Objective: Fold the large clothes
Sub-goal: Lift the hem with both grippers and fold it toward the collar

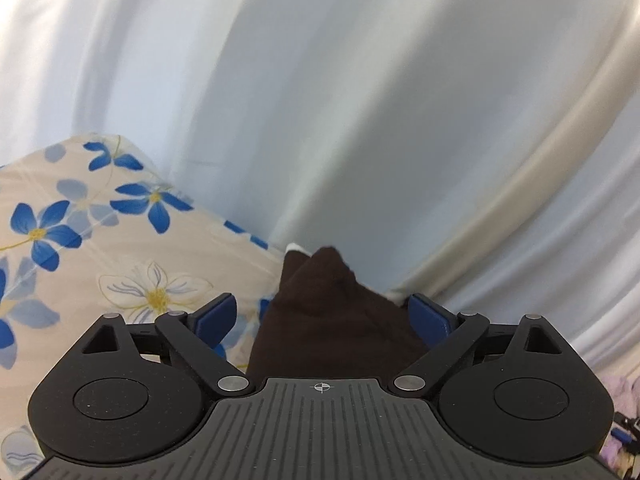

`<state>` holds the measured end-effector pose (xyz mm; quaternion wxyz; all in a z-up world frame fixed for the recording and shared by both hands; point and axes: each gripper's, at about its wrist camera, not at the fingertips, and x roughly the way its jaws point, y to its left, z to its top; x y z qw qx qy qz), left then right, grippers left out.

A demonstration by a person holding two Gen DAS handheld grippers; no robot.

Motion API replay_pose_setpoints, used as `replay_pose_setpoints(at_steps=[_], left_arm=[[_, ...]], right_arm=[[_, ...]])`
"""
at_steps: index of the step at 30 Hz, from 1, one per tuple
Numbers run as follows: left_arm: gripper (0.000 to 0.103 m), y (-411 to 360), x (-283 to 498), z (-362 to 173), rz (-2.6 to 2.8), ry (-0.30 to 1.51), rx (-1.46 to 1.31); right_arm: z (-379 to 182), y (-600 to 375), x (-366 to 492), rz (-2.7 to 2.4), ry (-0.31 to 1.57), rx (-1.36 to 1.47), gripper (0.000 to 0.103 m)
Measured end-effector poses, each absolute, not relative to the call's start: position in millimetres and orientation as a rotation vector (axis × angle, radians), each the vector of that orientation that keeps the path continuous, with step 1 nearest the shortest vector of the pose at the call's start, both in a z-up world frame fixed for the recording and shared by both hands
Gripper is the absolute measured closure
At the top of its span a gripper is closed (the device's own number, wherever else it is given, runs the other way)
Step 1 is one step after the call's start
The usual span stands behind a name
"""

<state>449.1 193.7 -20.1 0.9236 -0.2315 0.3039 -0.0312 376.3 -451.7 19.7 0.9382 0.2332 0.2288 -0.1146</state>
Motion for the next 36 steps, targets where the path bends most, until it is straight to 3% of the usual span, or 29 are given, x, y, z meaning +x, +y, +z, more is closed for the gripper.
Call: replay_pose_setpoints(at_steps=[6, 8, 9, 11, 12, 13, 14, 16, 19, 24, 26, 30, 33, 36], left_arm=[[0.007, 172, 479, -61, -0.088, 0.783, -0.42], [0.016, 166, 484, -68, -0.071, 0.811, -0.386], [0.028, 164, 484, -69, -0.064, 0.819, -0.376], [0.041, 161, 480, -66, -0.03, 0.803, -0.349], [0.059, 161, 476, -62, -0.021, 0.788, -0.34], [0.07, 160, 472, -57, -0.007, 0.776, -0.335], [0.077, 162, 471, -54, 0.001, 0.766, -0.342], [0.085, 163, 464, -40, 0.005, 0.732, -0.366], [0.086, 161, 457, -5, -0.006, 0.628, -0.377], [0.086, 142, 468, 41, -0.002, 0.481, -0.347], [0.085, 132, 481, 33, 0.056, 0.468, -0.308], [0.069, 114, 505, -26, 0.192, 0.534, -0.171], [0.059, 117, 506, -58, 0.261, 0.612, -0.122], [0.05, 129, 486, -42, 0.302, 0.518, -0.165]], right_arm=[[-23, -439, 423, -0.212, 0.674, 0.296, 0.031], [-33, -435, 437, -0.207, 0.723, 0.258, 0.031], [-39, -435, 443, -0.206, 0.748, 0.247, 0.032], [-46, -436, 449, -0.188, 0.772, 0.245, 0.047], [-47, -434, 450, -0.192, 0.77, 0.236, 0.051], [-46, -430, 448, -0.202, 0.761, 0.22, 0.065], [-44, -427, 445, -0.208, 0.747, 0.208, 0.077], [-38, -420, 438, -0.222, 0.711, 0.178, 0.087], [-17, -411, 424, -0.24, 0.615, 0.144, 0.094], [50, -408, 412, -0.234, 0.383, 0.16, 0.094], [60, -400, 423, -0.269, 0.341, 0.096, 0.094], [24, -396, 460, -0.362, 0.4, 0.045, 0.092], [-18, -402, 478, -0.375, 0.513, 0.074, 0.087], [-31, -408, 475, -0.388, 0.573, 0.096, 0.07]])
